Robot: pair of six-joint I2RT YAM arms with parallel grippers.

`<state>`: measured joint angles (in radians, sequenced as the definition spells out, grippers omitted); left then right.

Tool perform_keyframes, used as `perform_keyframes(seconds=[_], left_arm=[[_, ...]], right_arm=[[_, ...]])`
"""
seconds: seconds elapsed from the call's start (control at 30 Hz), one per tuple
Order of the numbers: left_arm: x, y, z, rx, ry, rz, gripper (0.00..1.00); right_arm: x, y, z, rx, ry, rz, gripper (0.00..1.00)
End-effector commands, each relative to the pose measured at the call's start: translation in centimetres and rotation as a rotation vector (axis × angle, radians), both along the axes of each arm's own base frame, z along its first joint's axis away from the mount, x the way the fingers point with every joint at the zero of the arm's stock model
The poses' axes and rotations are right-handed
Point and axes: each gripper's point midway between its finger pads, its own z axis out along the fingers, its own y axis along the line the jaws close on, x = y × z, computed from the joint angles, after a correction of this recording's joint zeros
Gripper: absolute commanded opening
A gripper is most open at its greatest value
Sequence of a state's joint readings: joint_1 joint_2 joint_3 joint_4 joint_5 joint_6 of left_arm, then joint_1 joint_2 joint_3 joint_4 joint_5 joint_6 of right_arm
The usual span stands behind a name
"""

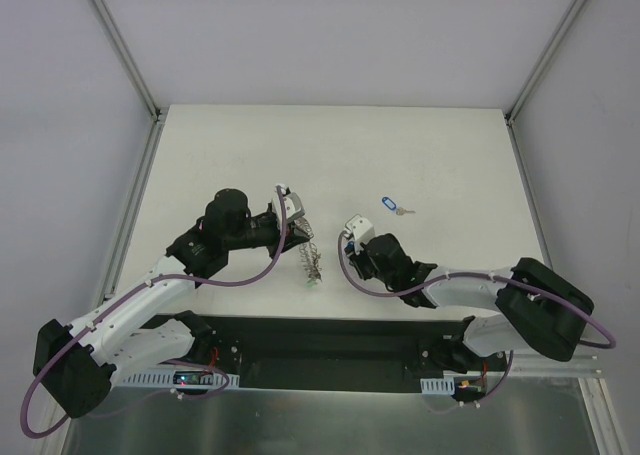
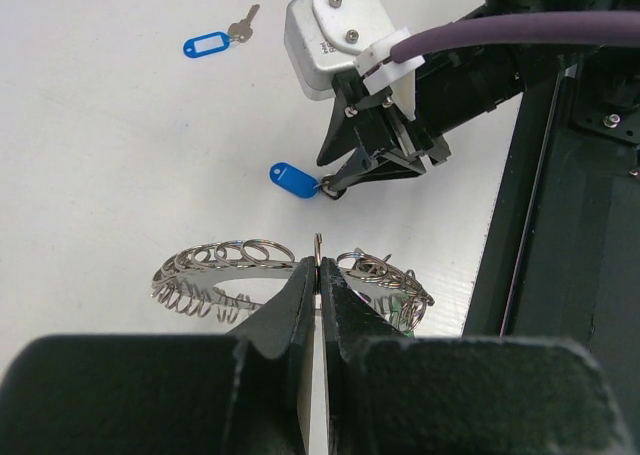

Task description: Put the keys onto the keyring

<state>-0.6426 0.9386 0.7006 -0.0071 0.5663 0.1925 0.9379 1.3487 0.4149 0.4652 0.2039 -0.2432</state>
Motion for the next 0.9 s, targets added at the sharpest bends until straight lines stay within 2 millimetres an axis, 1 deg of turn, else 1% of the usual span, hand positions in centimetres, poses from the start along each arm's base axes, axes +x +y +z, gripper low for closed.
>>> perform_keyframes(seconds=[0.0, 0.23, 0.43, 0.53, 0.63, 0.73, 0.77, 0.87], left_arm=[[0.2, -0.5, 2.2, -0.041, -0.063, -0.016, 0.00], [0.2, -0.5, 2.3, -0.040, -0.064, -0.016, 0.00], [0.1, -0.6, 2.2, -0.039, -0.061, -0.019, 0.00], [0.1, -0.6, 2.3, -0.041, -0.064, -0.019, 0.00], [0.0, -0.5, 2.4, -0.042, -0.065, -0.021, 0.00], [0.0, -0.5, 2.2, -0.039, -0.065, -0.020, 0.00], [0.0, -0.5, 2.3, -0.041, -0.068, -0.020, 0.00], [0.0, -0.5, 2.3, -0.040, -0.071, -0.023, 0.00]], right_arm=[[0.8, 1.4, 0.9, 0.058, -0.043, -0.008, 0.30], [0.8, 1.2, -0.5, 0.017, -0.029, -0.028, 0.28], [0.9, 1.0, -1.1, -0.001, -0.027, -0.043, 0.26], [0.8, 1.0, -1.4, -0.011, -0.024, -0.041, 0.23], [0.8, 1.0, -1.6, -0.015, -0.023, -0.039, 0.18], [0.8, 0.9, -1.3, -0.011, -0.029, -0.039, 0.10], [0.7, 1.0, -1.1, -0.007, -0.031, -0.037, 0.06], [0.6, 1.4, 0.1, 0.011, -0.045, -0.018, 0.01]])
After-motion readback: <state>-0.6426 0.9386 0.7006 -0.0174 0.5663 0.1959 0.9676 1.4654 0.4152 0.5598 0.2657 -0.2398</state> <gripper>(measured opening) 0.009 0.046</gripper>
